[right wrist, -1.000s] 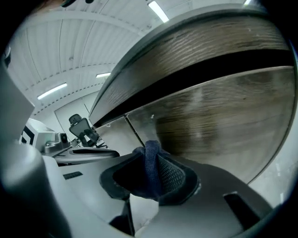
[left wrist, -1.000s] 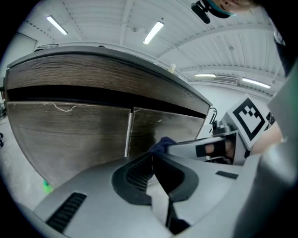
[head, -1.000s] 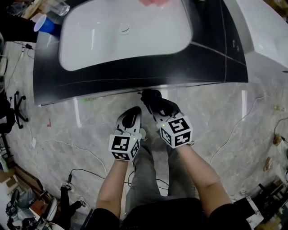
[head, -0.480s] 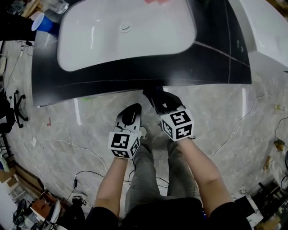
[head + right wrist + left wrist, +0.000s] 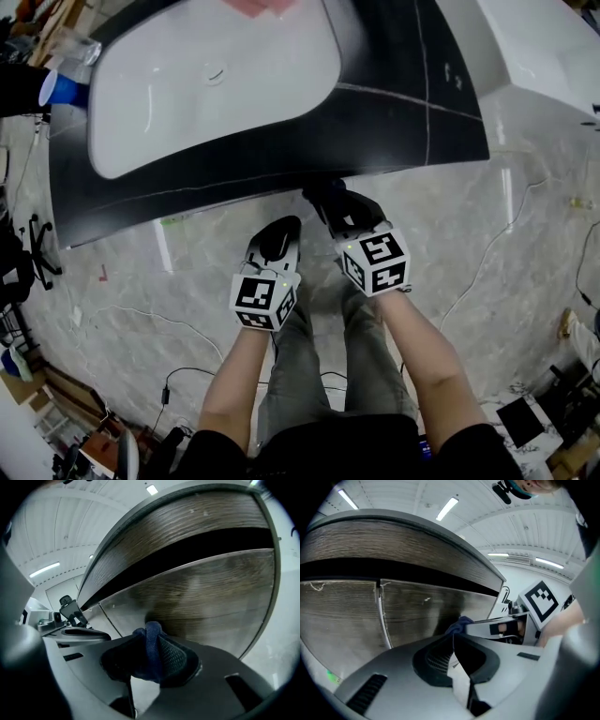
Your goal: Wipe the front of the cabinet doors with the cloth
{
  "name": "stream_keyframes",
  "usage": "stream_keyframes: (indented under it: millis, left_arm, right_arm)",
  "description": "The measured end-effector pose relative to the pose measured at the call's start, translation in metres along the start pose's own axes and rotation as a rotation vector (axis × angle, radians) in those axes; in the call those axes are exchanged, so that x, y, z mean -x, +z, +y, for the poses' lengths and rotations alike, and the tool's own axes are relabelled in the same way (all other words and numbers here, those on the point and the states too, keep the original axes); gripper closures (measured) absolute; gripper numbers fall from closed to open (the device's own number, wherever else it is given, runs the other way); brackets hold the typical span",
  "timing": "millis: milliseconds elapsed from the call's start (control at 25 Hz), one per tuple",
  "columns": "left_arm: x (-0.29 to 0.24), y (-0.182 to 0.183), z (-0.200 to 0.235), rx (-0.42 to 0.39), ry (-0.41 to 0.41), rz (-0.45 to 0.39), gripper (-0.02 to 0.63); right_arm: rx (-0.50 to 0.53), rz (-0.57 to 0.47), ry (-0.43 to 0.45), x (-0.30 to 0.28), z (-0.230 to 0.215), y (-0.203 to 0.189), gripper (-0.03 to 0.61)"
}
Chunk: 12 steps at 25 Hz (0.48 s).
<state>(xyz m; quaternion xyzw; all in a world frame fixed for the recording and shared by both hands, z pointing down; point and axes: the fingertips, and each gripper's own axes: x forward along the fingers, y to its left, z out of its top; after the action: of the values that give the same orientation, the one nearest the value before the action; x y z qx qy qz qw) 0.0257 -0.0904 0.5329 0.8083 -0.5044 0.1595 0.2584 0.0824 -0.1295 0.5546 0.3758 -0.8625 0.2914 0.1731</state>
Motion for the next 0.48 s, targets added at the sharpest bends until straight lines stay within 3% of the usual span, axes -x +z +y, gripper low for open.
stream_keyframes:
  millis: [480]
  left_arm:
    - [-0.048, 0.0, -0.065, -0.004, -0.087, 0.02, 0.597]
  right_arm:
    - [-0.003, -0.011, -0.091, 0.048, -0.084, -0.002, 0.472]
